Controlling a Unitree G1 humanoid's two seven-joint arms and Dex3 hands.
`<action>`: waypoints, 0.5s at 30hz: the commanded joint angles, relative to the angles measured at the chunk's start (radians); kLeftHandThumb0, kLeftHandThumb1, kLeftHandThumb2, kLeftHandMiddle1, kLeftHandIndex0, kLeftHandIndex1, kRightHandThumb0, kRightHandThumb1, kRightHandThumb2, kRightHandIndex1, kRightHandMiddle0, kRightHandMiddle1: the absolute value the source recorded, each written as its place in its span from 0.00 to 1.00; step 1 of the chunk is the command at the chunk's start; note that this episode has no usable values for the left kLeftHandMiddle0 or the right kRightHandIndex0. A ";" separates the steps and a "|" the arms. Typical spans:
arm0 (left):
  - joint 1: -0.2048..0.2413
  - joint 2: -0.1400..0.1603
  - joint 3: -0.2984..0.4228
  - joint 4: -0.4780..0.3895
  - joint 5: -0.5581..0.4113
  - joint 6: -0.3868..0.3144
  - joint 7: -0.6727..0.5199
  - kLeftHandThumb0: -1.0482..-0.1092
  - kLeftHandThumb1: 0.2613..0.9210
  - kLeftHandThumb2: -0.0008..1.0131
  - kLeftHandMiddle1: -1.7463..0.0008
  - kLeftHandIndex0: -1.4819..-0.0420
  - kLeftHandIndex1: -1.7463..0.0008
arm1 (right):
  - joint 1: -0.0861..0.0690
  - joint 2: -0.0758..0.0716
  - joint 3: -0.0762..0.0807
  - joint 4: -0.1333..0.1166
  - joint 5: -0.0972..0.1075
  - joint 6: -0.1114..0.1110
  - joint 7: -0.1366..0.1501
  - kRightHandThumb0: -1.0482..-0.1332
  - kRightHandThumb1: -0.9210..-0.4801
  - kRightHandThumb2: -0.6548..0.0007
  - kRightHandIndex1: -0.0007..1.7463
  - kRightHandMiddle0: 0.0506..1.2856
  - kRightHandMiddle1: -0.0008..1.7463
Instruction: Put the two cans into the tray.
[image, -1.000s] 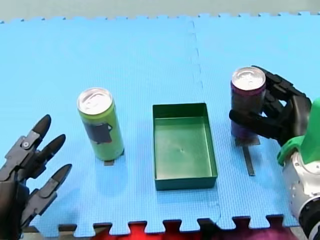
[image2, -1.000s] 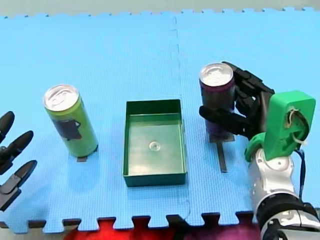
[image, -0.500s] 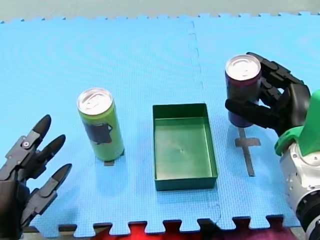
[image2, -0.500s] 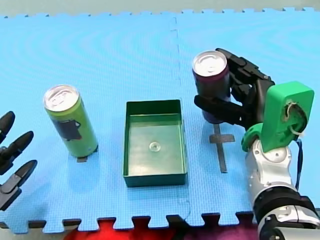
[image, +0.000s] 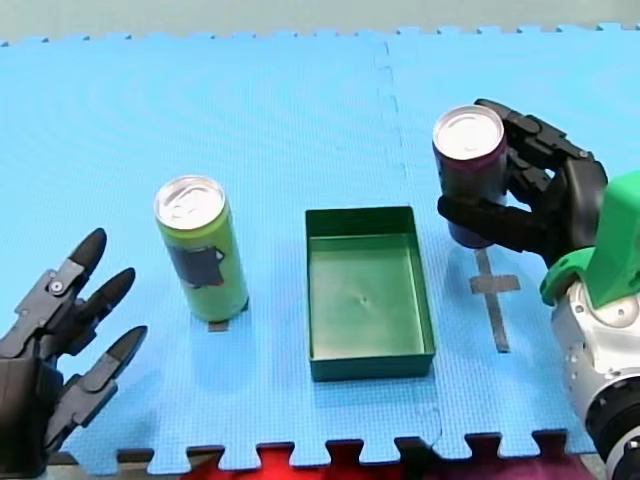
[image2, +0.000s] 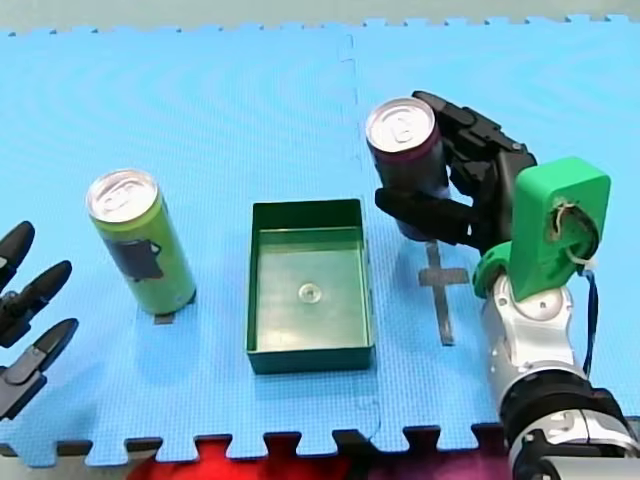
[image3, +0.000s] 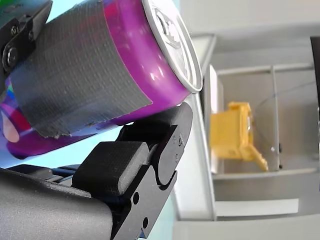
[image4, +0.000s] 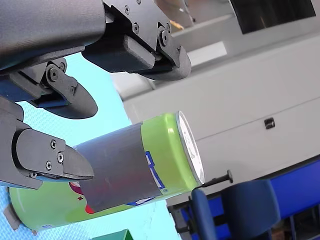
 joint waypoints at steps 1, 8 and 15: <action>-0.007 0.004 0.003 0.010 -0.006 -0.007 -0.001 0.00 1.00 0.15 1.00 0.73 1.00 | -0.009 0.005 0.002 -0.014 0.003 -0.015 -0.001 0.75 0.34 1.00 0.00 0.97 0.00; -0.021 0.006 0.006 0.042 -0.015 -0.023 -0.011 0.00 1.00 0.14 1.00 0.72 1.00 | -0.023 0.029 0.004 -0.034 0.017 -0.009 0.007 0.74 0.34 1.00 0.00 0.96 0.00; -0.026 0.006 0.008 0.059 -0.021 -0.037 -0.017 0.00 1.00 0.14 1.00 0.72 1.00 | -0.038 0.034 0.007 -0.043 0.018 0.005 -0.003 0.74 0.34 1.00 0.00 0.96 0.00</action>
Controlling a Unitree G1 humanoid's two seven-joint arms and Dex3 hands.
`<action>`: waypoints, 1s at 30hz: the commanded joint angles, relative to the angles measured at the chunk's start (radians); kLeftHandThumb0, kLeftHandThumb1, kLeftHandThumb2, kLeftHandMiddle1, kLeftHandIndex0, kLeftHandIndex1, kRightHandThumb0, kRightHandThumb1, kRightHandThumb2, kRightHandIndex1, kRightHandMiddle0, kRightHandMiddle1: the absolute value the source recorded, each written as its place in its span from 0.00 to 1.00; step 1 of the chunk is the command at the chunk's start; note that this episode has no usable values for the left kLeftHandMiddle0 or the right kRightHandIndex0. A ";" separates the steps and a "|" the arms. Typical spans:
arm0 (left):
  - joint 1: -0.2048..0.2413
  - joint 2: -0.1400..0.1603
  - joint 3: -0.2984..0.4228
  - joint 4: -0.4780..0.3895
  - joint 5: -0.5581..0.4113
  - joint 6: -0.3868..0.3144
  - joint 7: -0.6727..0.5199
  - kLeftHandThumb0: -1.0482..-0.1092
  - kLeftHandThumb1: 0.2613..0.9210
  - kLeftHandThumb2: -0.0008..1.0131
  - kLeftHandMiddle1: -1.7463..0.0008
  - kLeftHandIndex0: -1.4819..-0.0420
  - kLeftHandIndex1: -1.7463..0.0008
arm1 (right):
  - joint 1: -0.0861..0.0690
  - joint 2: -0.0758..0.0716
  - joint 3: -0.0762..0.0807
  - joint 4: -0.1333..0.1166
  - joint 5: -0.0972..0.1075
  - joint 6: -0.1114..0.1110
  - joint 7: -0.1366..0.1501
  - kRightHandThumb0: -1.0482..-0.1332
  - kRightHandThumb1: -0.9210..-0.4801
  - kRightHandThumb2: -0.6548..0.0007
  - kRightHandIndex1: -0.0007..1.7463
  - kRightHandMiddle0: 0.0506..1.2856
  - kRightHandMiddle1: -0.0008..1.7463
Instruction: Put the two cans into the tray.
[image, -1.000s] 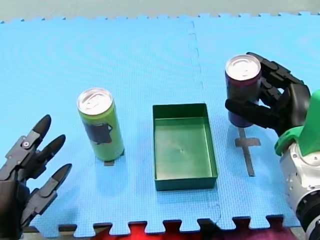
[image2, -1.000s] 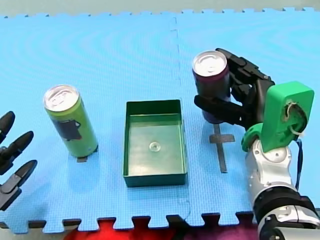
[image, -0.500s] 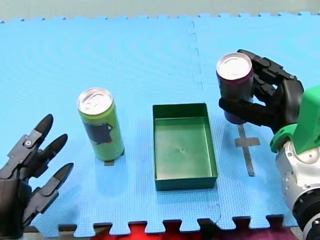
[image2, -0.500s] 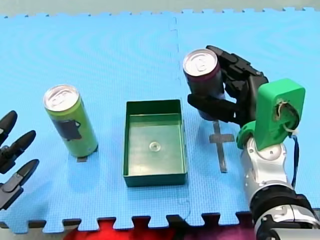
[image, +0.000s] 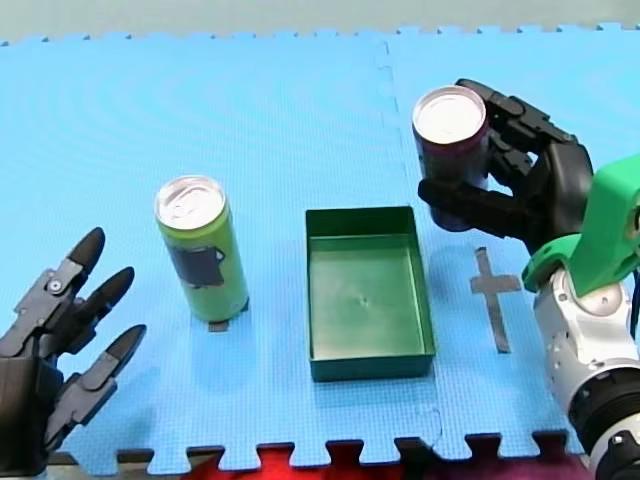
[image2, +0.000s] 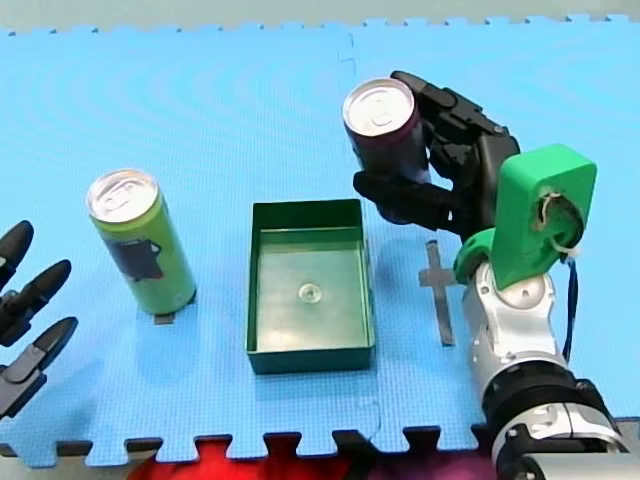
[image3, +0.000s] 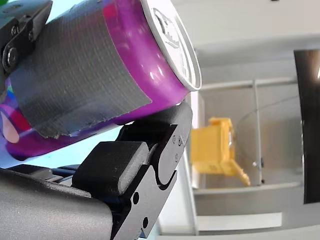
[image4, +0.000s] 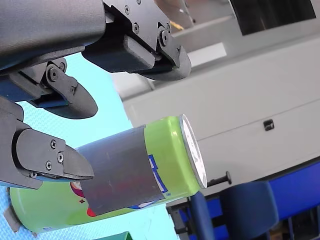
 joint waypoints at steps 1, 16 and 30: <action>-0.004 0.005 0.004 0.008 -0.005 -0.007 -0.002 0.00 1.00 0.14 1.00 0.72 1.00 | -0.015 0.000 0.000 -0.008 0.003 0.000 -0.006 0.74 0.34 1.00 0.00 0.97 0.00; -0.013 0.005 0.007 0.029 -0.004 -0.024 -0.006 0.00 1.00 0.13 1.00 0.72 1.00 | -0.040 0.010 -0.013 -0.026 0.026 0.035 -0.030 0.74 0.34 1.00 0.00 0.96 0.00; -0.023 0.008 0.009 0.048 -0.013 -0.028 -0.015 0.00 1.00 0.13 1.00 0.72 1.00 | -0.039 0.040 0.020 -0.073 -0.001 0.046 -0.084 0.74 0.35 1.00 0.00 0.97 0.00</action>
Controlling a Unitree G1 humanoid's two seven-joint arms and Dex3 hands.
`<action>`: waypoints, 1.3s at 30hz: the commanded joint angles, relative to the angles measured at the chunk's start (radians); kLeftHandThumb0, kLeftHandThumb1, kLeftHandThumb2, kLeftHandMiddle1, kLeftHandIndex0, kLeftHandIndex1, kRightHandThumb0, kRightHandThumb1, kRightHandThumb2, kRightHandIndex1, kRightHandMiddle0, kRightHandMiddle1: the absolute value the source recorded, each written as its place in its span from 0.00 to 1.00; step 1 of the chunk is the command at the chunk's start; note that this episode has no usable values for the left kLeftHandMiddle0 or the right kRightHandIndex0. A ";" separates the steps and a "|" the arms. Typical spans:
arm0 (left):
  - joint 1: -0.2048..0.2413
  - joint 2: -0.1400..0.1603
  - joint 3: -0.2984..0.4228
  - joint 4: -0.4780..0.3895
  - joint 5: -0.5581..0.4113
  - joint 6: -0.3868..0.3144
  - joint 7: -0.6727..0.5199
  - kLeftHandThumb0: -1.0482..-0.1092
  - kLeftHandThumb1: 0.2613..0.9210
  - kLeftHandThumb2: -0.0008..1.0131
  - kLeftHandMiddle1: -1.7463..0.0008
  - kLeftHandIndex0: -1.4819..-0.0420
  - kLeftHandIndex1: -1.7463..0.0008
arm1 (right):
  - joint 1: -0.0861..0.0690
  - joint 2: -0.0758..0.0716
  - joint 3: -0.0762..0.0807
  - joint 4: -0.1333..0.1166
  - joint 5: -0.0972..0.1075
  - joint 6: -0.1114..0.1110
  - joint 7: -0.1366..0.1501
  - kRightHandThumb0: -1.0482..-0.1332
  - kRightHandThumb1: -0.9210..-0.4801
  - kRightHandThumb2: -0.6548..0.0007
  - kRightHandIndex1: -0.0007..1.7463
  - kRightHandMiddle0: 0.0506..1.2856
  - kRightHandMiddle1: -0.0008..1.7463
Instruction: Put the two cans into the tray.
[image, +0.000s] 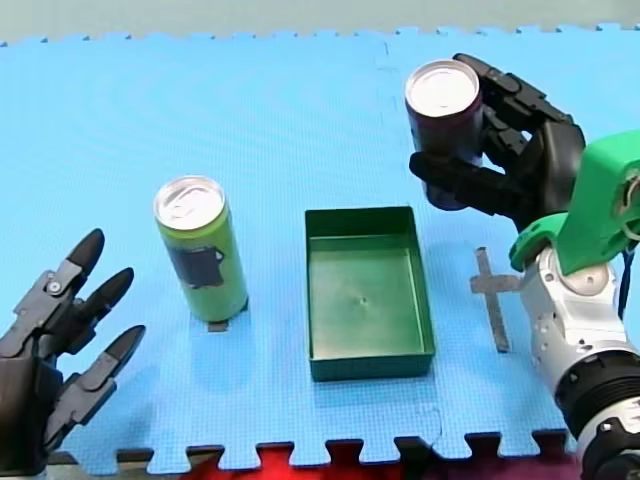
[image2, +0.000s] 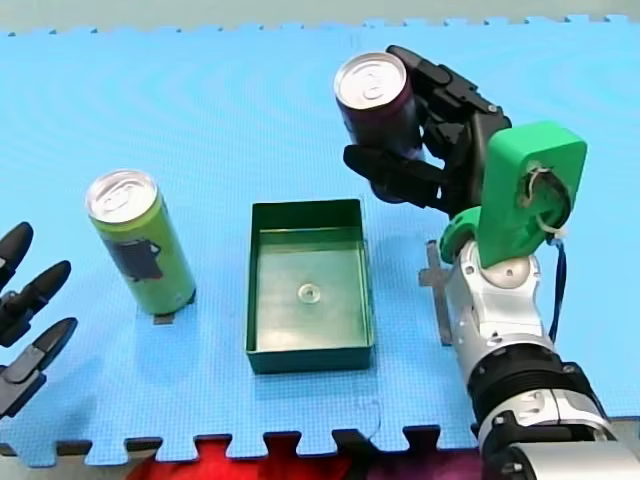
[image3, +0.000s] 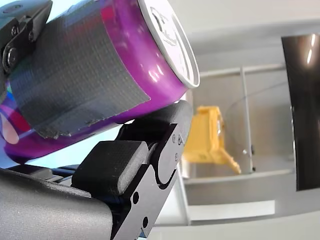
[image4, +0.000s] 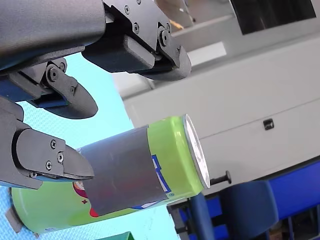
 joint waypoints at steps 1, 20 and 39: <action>-0.004 0.005 0.004 0.006 -0.006 -0.006 -0.001 0.00 1.00 0.13 1.00 0.72 1.00 | -0.010 0.002 0.003 -0.021 0.001 -0.002 -0.004 0.74 0.35 1.00 0.00 0.97 0.00; -0.012 0.002 0.004 0.019 -0.009 -0.023 -0.006 0.00 1.00 0.13 1.00 0.71 1.00 | 0.057 0.033 0.065 -0.153 -0.042 0.052 -0.047 0.74 0.35 1.00 0.00 0.96 0.00; -0.013 0.006 0.008 0.016 -0.016 -0.010 -0.010 0.00 1.00 0.13 1.00 0.72 1.00 | 0.115 0.103 0.054 -0.213 0.081 0.097 0.114 0.75 0.34 1.00 0.00 0.97 0.00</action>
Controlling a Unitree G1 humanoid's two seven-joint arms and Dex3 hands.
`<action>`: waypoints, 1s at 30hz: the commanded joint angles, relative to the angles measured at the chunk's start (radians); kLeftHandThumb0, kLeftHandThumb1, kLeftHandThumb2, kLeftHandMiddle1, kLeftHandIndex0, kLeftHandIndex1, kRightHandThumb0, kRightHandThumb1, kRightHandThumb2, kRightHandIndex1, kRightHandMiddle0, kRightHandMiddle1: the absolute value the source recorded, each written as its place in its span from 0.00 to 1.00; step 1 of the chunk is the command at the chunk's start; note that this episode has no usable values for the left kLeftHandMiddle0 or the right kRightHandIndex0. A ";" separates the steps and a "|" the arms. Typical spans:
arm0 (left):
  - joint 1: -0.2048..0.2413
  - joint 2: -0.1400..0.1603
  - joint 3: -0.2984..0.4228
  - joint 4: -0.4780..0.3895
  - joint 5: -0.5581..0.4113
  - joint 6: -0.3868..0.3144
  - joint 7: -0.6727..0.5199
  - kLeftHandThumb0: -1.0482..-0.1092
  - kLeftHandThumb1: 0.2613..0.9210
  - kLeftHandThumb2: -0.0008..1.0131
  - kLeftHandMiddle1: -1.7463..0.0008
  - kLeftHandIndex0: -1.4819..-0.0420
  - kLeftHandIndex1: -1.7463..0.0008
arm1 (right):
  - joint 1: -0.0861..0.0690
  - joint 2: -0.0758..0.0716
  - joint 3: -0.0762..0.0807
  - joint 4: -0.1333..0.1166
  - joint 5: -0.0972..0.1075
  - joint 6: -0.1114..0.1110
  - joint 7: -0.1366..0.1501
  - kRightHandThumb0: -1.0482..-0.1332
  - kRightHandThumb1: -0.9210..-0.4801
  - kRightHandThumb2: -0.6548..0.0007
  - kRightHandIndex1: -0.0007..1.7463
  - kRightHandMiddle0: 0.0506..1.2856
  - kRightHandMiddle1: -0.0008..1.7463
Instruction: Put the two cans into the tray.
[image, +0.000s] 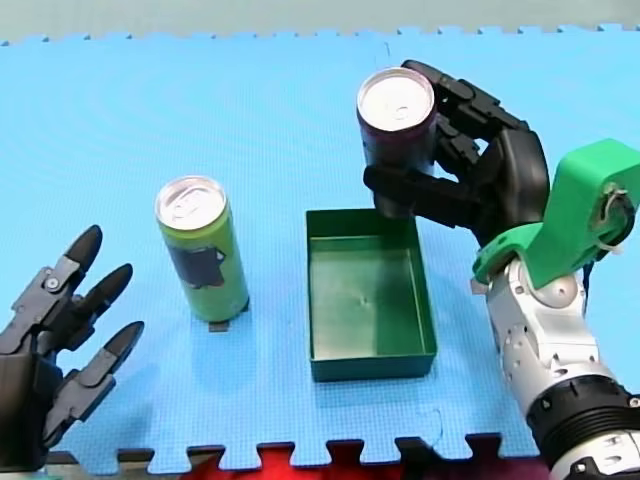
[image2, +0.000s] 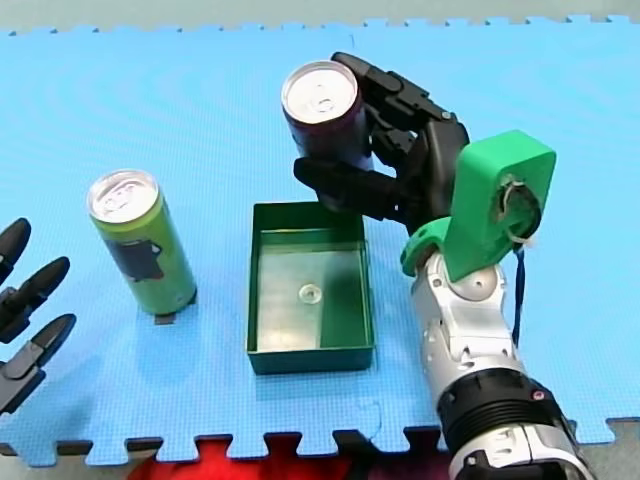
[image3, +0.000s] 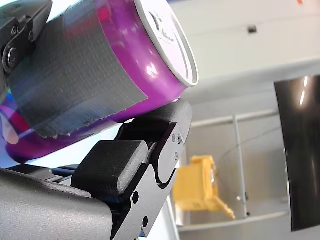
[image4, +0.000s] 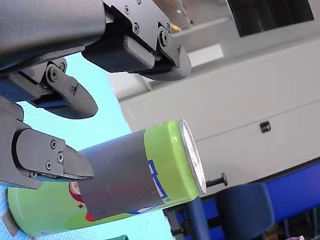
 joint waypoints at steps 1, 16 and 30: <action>-0.002 0.005 0.004 0.002 -0.005 0.000 -0.001 0.00 1.00 0.13 1.00 0.72 1.00 | 0.000 0.021 -0.006 0.004 0.017 -0.019 0.014 0.75 0.34 1.00 0.00 0.97 0.00; -0.010 0.002 0.004 0.012 0.006 -0.006 0.008 0.00 1.00 0.13 1.00 0.72 1.00 | 0.043 0.079 0.021 -0.030 0.060 -0.002 0.047 0.77 0.33 1.00 0.00 0.97 0.00; -0.010 0.004 0.004 0.016 0.005 -0.021 0.005 0.00 1.00 0.12 1.00 0.72 1.00 | 0.080 0.084 0.062 -0.068 0.048 0.069 0.009 0.76 0.31 1.00 0.00 0.96 0.00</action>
